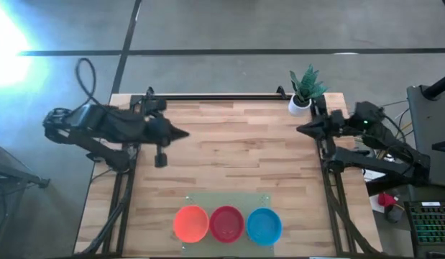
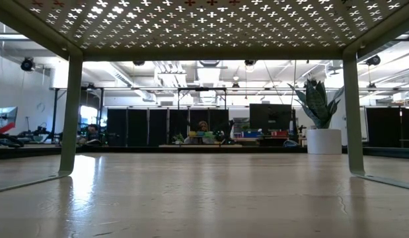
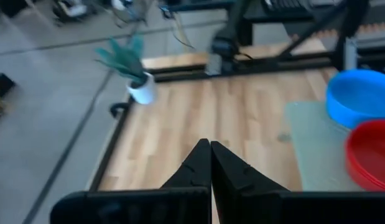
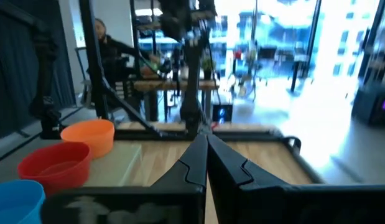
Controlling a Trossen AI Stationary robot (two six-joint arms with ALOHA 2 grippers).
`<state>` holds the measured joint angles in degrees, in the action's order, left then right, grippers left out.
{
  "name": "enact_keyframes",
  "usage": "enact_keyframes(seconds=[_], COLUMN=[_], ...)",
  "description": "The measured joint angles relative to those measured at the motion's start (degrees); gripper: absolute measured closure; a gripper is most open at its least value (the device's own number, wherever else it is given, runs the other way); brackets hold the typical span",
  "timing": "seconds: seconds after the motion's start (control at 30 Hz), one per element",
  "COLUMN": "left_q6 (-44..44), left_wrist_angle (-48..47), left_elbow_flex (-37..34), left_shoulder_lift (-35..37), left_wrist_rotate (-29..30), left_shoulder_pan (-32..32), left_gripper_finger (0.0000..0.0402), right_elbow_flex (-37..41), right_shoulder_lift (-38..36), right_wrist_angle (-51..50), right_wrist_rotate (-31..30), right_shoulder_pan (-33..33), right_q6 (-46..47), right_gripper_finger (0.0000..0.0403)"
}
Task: Pick & Place Mini bowls
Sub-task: Return to Home Position
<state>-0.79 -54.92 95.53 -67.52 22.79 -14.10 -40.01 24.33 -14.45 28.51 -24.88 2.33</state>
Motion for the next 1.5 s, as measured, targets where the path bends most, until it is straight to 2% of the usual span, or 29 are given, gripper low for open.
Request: enact_keyframes(seconds=[0.17,0.4,0.73,1.1,1.5], left_q6=[1.23,1.52,1.06,1.36,3.79], left_wrist_angle=[4.61,13.79,24.29,26.04,24.96], left_elbow_flex=[-5.68,-17.12,-30.2,-35.1,-38.22], left_shoulder_lift=[6.45,17.08,30.42,41.49,51.22], left_wrist_rotate=[1.22,1.23,1.14,3.28,3.85], left_shoulder_pan=[2.97,6.04,6.55,6.55,6.53], left_gripper_finger=[0.0401,0.0401,0.0401,0.0401,0.0401], right_elbow_flex=[0.0,-0.01,-0.01,-0.02,0.04], right_shoulder_lift=[-5.94,-11.99,-18.43,-24.23,-23.53], right_wrist_angle=[-0.27,-0.9,-5.1,-6.18,-6.61], right_wrist_rotate=[-0.02,-0.09,-1.98,-3.21,-4.51], right_shoulder_pan=[0.0,-0.01,-0.01,-0.02,-0.02], right_q6=[-1.43,-1.86,-3.29,-4.51,-5.34], right_gripper_finger=[0.0394,0.0394,0.0394,0.0394,0.0394])
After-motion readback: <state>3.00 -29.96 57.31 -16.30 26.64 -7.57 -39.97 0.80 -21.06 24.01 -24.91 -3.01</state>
